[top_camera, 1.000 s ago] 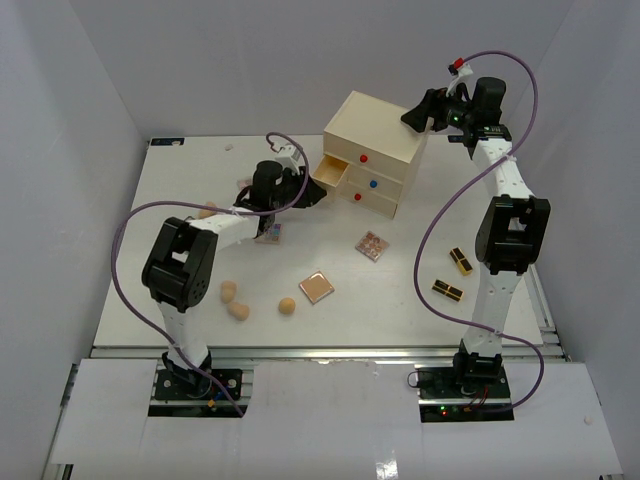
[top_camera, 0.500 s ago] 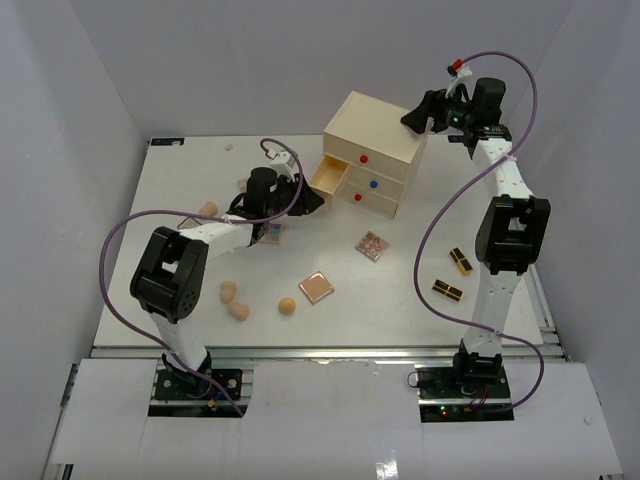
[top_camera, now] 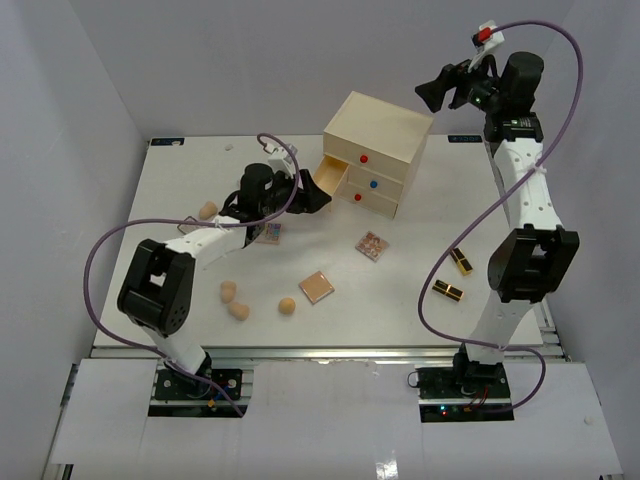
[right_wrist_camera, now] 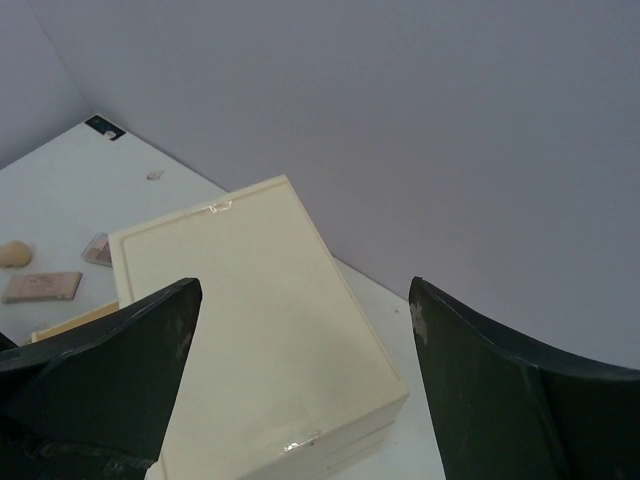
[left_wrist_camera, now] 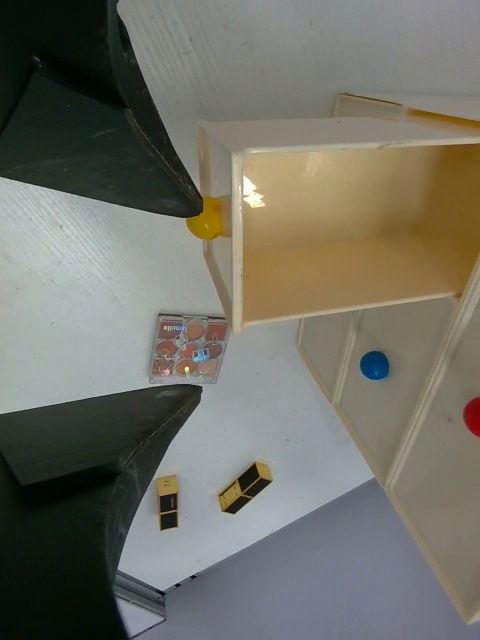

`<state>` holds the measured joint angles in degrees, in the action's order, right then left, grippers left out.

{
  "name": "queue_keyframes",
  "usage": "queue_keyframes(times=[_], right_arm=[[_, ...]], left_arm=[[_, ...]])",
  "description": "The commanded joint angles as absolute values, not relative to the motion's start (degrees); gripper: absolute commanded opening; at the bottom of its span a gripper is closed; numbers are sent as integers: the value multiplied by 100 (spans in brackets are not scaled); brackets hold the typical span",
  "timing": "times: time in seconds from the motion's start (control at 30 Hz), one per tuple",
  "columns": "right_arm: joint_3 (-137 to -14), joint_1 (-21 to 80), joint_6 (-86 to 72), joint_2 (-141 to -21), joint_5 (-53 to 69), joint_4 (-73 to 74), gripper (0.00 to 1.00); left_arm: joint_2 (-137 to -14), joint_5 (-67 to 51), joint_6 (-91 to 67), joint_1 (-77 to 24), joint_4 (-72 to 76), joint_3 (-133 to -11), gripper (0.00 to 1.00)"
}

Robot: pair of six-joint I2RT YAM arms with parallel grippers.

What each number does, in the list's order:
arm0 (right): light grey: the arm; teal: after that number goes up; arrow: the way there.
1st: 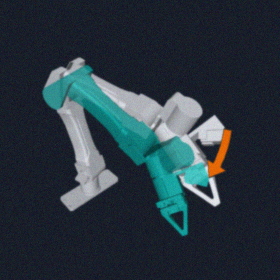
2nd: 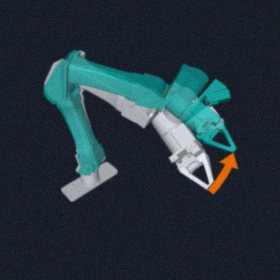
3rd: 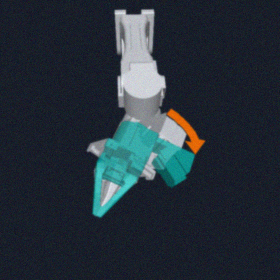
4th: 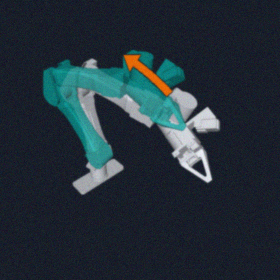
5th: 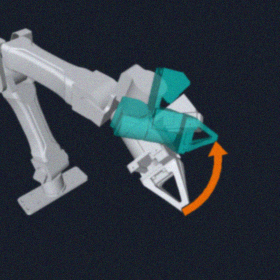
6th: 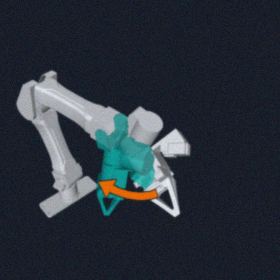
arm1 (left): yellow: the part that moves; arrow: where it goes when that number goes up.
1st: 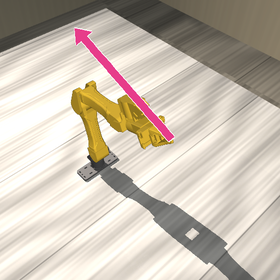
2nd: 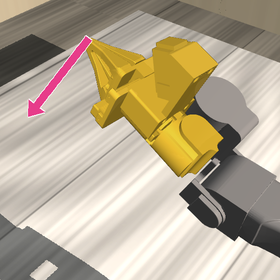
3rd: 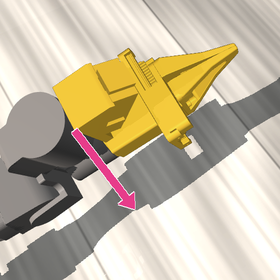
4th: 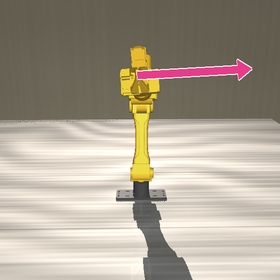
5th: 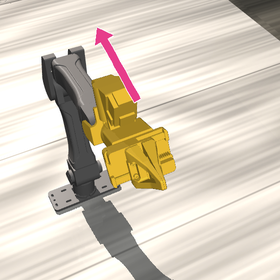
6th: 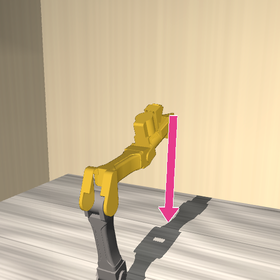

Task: Organize the makeup

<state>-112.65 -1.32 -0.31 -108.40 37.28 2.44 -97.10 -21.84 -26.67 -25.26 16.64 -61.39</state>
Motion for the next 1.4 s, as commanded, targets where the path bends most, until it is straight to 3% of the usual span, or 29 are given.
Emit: queue_keyframes(times=[0.0, 0.2, 0.43, 0.53, 0.7, 1.03, 1.37], right_arm=[[-10809, -132, 126, -10393, 3839, -128, 91], [-9772, 6, 705, -9559, 4857, -17, 91], [-8445, 1148, 2736, -8343, 4149, 2185, 98], [-7808, 1505, 3168, -8084, 3585, 2567, 90], [-7223, 1959, 2912, -8138, 2133, 2584, 90], [-6501, 2989, 2547, -8556, 657, 2328, 90], [-6551, 3252, 2198, -9267, 40, 2160, 90]], left_arm=[[-9044, -2108, -2448, -2547, 1352, -6089, 80], [-8344, -2005, -2054, -2394, 723, -6132, 84], [-7065, -1780, -1358, -2171, 27, -5888, 98], [-6472, -1533, -1293, -2161, 65, -5325, 98], [-5800, -1109, -1090, -2145, 280, -4545, 98], [-5299, -1053, -991, -2145, 288, -4210, 98], [-5229, -1066, -978, -2145, 281, -4192, 98]])
